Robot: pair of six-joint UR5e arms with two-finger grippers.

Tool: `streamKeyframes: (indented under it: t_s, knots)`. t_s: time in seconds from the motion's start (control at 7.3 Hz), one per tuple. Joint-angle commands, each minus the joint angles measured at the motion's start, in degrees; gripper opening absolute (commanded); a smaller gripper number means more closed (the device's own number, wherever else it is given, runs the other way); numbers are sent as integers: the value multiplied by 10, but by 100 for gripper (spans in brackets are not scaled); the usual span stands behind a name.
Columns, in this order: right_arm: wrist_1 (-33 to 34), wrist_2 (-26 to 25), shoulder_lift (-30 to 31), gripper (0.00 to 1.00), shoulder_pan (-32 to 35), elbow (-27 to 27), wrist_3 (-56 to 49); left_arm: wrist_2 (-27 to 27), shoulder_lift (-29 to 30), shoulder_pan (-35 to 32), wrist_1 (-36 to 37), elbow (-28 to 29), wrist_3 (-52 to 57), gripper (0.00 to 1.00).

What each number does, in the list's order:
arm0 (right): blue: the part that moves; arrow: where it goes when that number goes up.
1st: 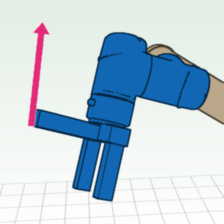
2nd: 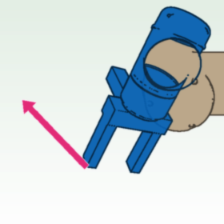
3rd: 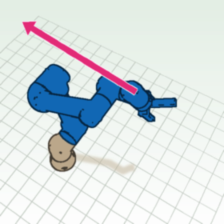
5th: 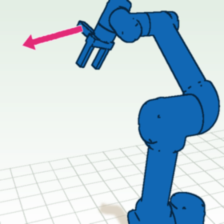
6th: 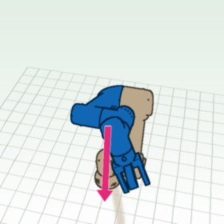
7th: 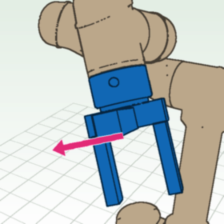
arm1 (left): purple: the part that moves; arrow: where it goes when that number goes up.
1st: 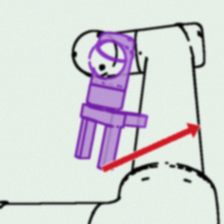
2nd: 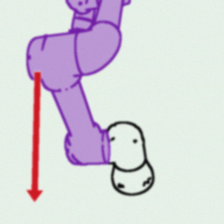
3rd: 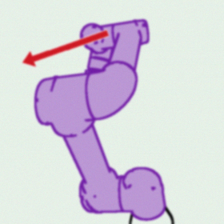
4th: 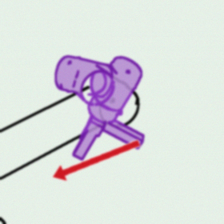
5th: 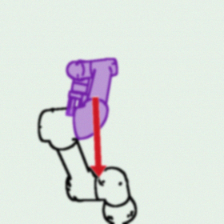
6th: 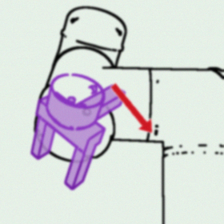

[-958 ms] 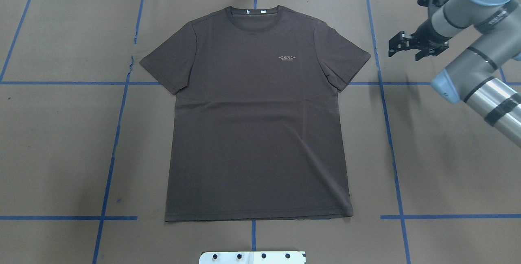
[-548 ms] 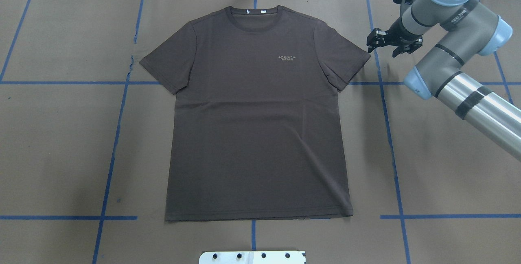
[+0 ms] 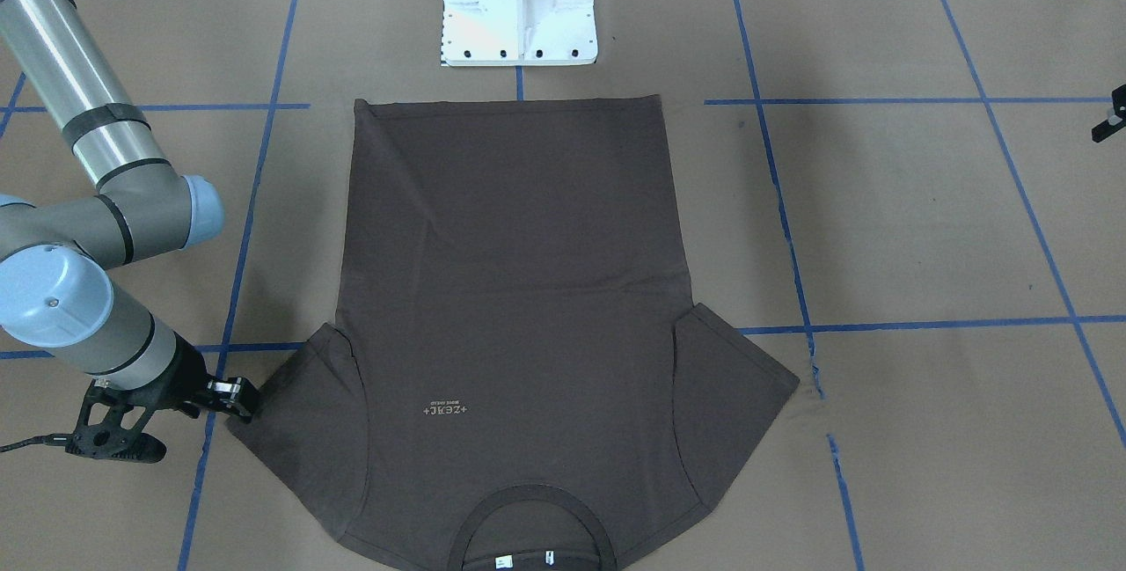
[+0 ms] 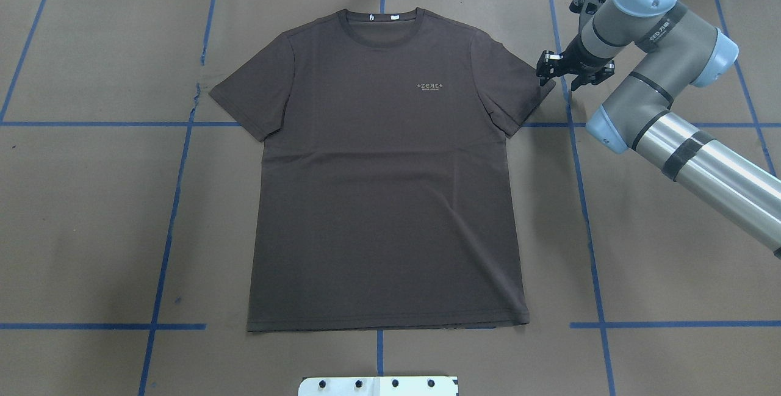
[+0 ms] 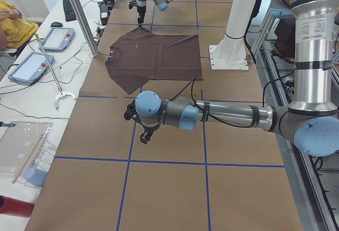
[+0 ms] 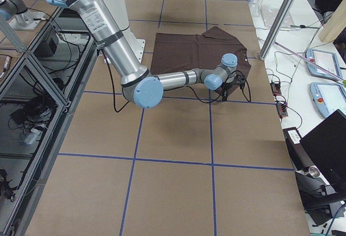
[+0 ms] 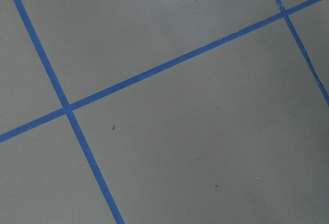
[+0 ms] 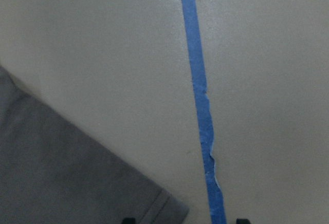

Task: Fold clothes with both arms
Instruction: 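Move the right gripper over the brown T-shirt's sleeve nearest it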

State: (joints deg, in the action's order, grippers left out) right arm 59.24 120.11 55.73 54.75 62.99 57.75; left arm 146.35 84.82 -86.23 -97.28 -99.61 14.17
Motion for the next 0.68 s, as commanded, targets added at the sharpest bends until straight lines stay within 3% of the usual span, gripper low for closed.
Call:
streamKeyframes:
  t_s: [0.0, 0.27, 0.41, 0.55]
  knots:
    - [0, -5, -26, 63, -1, -31, 0, 1, 0, -1, 1, -1, 1, 100]
    - [0, -4, -30, 61, 0, -38, 1, 1, -1, -1, 1, -1, 1, 100]
    - [0, -5, -28, 50, 0, -39, 1, 1, -1, -1, 1, -1, 1, 100]
    - [0, -5, -25, 48, 0, -38, 1, 1, -2, -1, 1, -4, 1, 100]
